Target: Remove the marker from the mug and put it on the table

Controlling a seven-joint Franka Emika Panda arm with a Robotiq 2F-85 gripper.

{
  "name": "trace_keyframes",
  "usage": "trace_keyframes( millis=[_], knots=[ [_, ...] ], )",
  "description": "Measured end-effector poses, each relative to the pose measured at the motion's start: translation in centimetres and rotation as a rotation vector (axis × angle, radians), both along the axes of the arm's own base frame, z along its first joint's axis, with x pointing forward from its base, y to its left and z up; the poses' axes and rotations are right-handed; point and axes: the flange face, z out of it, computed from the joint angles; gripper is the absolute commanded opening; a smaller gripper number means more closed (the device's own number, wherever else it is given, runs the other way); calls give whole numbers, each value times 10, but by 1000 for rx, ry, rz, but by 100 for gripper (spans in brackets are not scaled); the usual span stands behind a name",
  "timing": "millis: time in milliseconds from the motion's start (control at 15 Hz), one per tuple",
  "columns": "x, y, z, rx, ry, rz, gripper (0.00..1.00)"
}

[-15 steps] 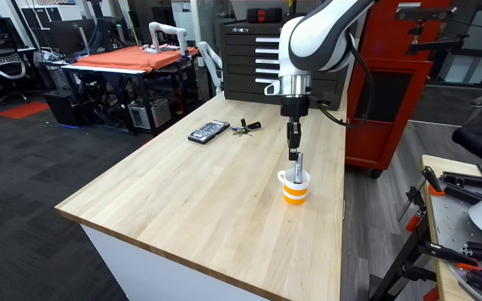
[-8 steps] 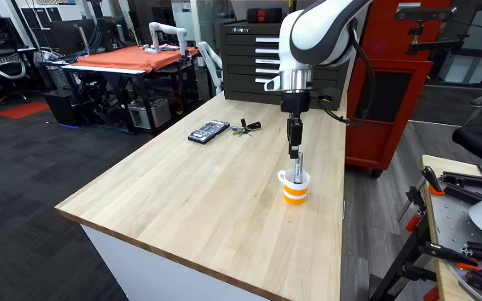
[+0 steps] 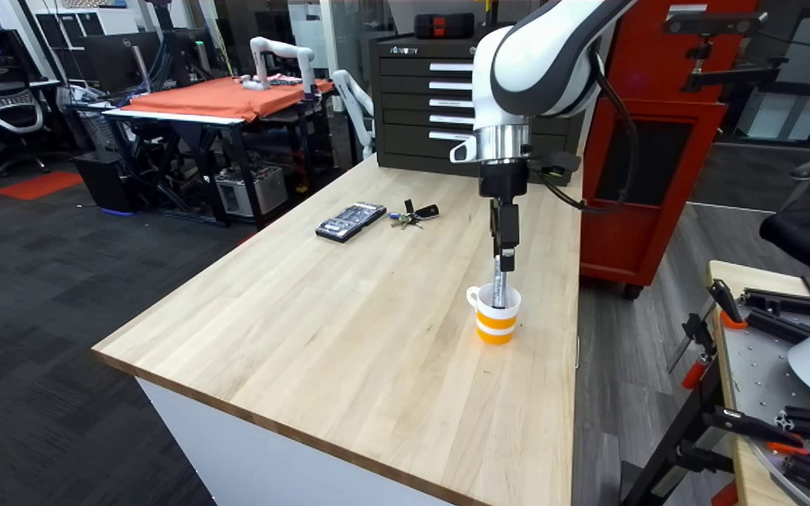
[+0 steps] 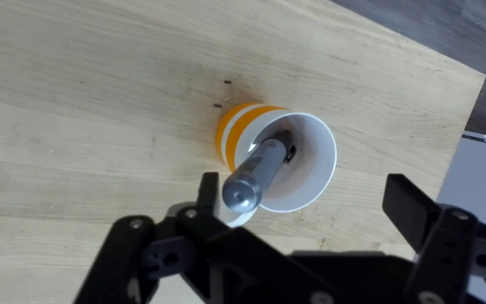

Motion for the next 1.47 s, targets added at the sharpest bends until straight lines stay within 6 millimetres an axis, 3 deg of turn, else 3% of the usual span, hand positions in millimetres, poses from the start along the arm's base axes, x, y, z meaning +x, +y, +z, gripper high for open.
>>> trace_keyframes(
  millis=[333, 400, 467, 667, 1267, 1467],
  knots=[
    [-4, 0, -3, 2, 16, 2, 100],
    [-4, 0, -3, 2, 16, 2, 96],
    [-4, 0, -3, 2, 16, 2, 74],
    [-4, 0, -3, 2, 16, 2, 64],
    [-4, 0, -3, 2, 16, 2, 4],
    [-4, 0, -3, 2, 17, 2, 6]
  ],
)
